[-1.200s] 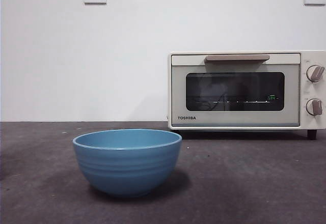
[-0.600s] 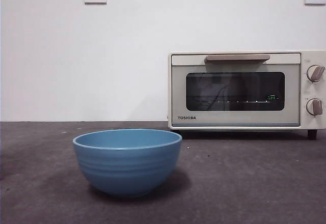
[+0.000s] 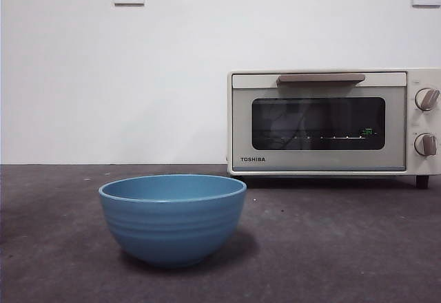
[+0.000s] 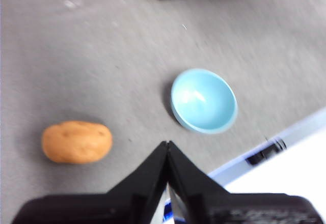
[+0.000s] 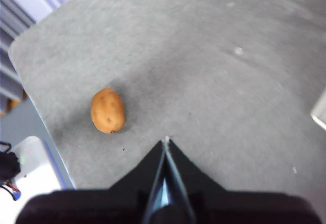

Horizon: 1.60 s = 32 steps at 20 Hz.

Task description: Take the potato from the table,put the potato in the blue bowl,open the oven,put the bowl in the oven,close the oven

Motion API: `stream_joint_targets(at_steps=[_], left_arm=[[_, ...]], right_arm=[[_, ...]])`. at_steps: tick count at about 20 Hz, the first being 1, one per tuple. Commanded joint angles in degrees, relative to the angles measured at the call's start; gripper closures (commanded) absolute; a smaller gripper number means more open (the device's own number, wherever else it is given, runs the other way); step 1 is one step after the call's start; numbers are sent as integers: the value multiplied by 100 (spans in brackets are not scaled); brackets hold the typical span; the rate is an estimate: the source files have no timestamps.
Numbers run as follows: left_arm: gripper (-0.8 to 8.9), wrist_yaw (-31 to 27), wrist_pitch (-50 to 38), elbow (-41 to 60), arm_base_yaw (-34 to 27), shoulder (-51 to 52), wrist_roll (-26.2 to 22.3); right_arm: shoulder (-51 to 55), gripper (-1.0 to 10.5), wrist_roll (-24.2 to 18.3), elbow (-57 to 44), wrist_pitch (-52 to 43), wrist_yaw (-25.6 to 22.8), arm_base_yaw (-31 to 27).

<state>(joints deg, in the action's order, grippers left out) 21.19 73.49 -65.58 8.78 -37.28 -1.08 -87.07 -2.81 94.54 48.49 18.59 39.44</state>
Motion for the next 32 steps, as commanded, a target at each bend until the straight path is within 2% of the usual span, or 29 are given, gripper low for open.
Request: stream_joint_targets(at_steps=[1,5,8,10,15,24,25,30,32], left_arm=[[818,17,-2,7,179,13,-111],[819,-17,48,7,295,-4,-118],[819,-726,92,7,295,-26,-105],[818,-1003,192,7,295,-57,-98],[818,-1029,210,15,361,-9,81],[819,-1244,223,74,398,815,87],[819,-1235,223,101,400,909,87],[819,-1224,223,138,398,1106,87],[819,-1222,223,138,398,1104,87]], right_arm=[[-481,946,-466,387,35,-164,299],[-1390,946,-697,1078,79,-476,813],[-2118,946,-798,1547,35,-470,1126],[-2555,946,-798,1753,-170,-468,1305],[-3276,946,-787,1777,-938,-463,1635],[-3574,936,-767,1775,-1281,-448,1836],[-3580,874,-761,1775,-1266,-446,1836],[-3775,344,-457,1773,-1241,-470,1840],[-3923,306,-437,1773,-1200,-472,1878]])
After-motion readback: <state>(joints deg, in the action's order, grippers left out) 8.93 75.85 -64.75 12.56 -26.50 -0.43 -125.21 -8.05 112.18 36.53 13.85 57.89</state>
